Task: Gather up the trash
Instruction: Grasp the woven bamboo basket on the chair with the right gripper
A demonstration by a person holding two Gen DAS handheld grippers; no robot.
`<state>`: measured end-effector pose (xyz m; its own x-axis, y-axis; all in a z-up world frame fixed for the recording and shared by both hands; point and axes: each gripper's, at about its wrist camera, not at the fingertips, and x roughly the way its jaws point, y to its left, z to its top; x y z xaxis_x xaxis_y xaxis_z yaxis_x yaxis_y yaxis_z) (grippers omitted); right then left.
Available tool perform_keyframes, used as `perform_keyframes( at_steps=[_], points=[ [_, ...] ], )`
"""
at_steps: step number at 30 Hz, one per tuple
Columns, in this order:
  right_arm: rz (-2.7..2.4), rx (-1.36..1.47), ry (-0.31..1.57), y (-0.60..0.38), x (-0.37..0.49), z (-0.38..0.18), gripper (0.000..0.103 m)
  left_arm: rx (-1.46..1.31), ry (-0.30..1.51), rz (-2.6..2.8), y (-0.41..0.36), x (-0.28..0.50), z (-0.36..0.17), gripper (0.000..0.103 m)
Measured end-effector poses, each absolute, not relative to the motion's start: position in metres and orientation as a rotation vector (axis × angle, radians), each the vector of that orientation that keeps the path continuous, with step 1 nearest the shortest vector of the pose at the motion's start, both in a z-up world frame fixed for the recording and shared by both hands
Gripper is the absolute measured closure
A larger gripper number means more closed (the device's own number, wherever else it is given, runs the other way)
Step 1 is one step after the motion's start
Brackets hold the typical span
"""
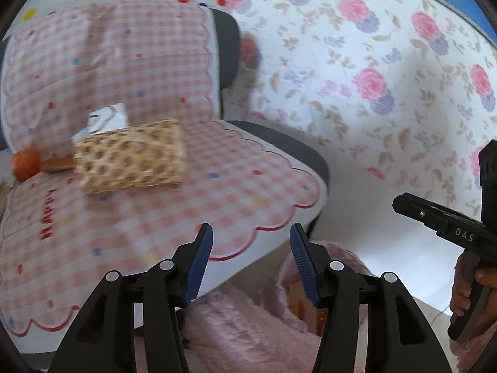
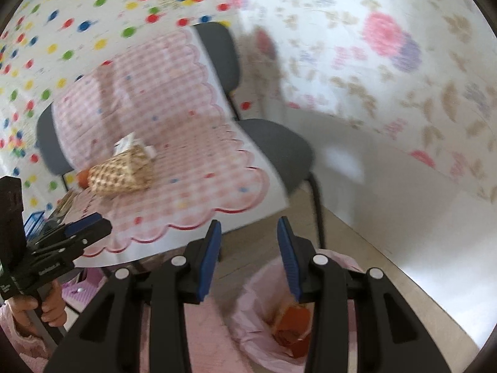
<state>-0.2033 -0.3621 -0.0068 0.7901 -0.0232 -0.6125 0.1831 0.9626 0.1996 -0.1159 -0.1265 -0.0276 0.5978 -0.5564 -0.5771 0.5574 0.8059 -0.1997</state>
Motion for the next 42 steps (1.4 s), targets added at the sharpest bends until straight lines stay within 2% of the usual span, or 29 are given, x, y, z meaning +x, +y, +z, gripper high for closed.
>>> perform_keyframes(
  at_steps=[4, 8, 18, 32, 33, 34, 38, 42],
  points=[
    [-0.026, 0.215, 0.659, -0.332, -0.182, -0.003, 0.066, -0.022, 0.675, -0.581, -0.099, -0.109, -0.028, 0.049],
    [0.053, 0.187, 0.661, -0.302, -0.158, 0.002, 0.066, -0.024, 0.655, -0.450, -0.064, -0.099, -0.021, 0.042],
    [0.189, 0.123, 0.669, -0.248, -0.107, 0.008, 0.066, -0.077, 0.644, -0.239, 0.008, -0.072, -0.008, 0.038],
    [0.249, 0.110, 0.737, -0.225, -0.056, -0.017, 0.066, -0.072, 0.745, -0.233, 0.012, -0.037, -0.043, 0.038],
    [0.253, 0.110, 0.738, -0.225, -0.053, -0.018, 0.066, -0.064, 0.740, -0.231, 0.012, -0.036, -0.041, 0.037],
    [0.252, 0.108, 0.737, -0.225, -0.049, -0.017, 0.066, -0.058, 0.735, -0.227, 0.012, -0.035, -0.040, 0.031],
    [0.264, 0.098, 0.718, -0.221, -0.032, -0.015, 0.053, -0.049, 0.721, -0.212, 0.014, -0.027, -0.033, 0.029],
    [0.295, 0.088, 0.724, -0.216, -0.011, -0.015, 0.050, -0.040, 0.724, -0.197, 0.015, -0.021, -0.031, 0.029]
  ],
)
